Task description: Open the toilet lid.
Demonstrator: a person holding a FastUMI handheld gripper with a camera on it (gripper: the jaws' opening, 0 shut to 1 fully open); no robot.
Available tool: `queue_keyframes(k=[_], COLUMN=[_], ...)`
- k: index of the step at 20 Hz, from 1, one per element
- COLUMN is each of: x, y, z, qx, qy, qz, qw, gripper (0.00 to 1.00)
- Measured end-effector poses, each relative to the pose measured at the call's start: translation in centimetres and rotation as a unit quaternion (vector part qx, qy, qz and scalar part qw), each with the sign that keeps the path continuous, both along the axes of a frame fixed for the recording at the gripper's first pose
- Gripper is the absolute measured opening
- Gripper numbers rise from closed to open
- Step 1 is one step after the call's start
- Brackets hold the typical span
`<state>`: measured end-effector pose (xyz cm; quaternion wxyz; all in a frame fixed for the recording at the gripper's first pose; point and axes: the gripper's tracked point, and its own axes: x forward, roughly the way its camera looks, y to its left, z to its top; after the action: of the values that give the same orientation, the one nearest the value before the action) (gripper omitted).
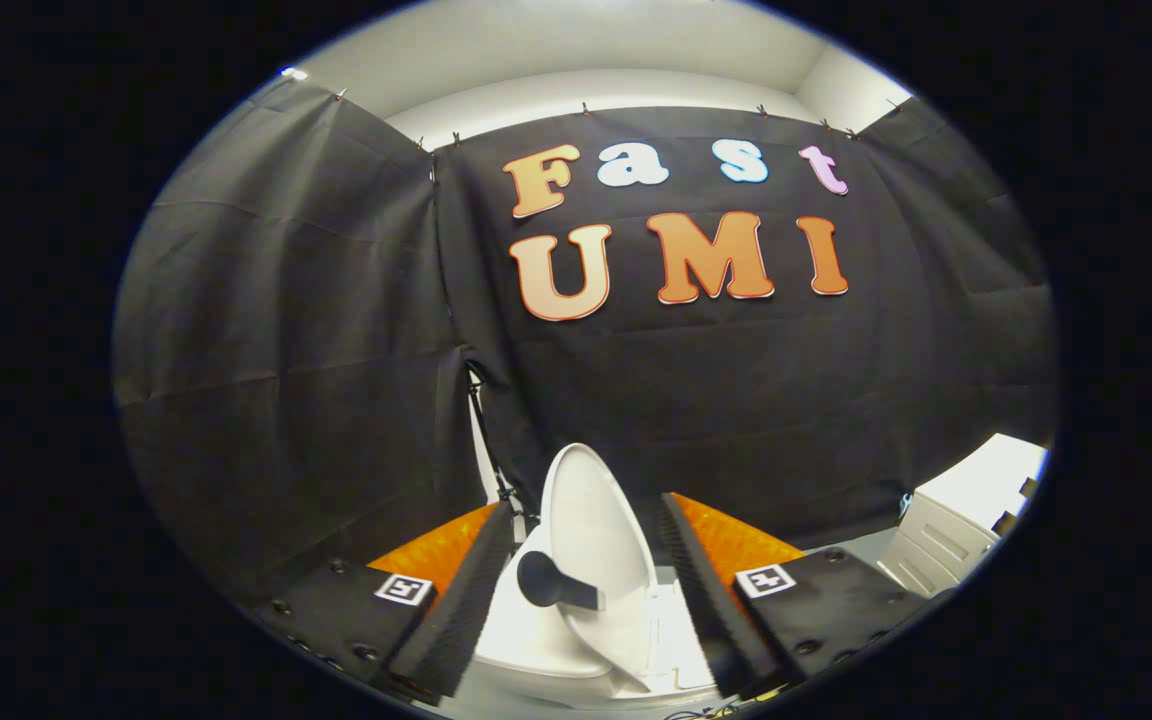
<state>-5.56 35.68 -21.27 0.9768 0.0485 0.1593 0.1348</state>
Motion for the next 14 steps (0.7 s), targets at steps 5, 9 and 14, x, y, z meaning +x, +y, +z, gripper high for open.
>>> queue_keyframes(k=[5,9,14], x=[2.0,3.5,4.3], y=[-4.4,-8.6,-13.8], z=[2.4,4.5,6.1], qx=[0.0,-0.012,-0.025], qy=[-0.014,-0.028,-0.04], qz=[-0.028,-0.048,-0.066], qw=[1.0,0.998,0.997], gripper=[0.98,0.98,0.98])
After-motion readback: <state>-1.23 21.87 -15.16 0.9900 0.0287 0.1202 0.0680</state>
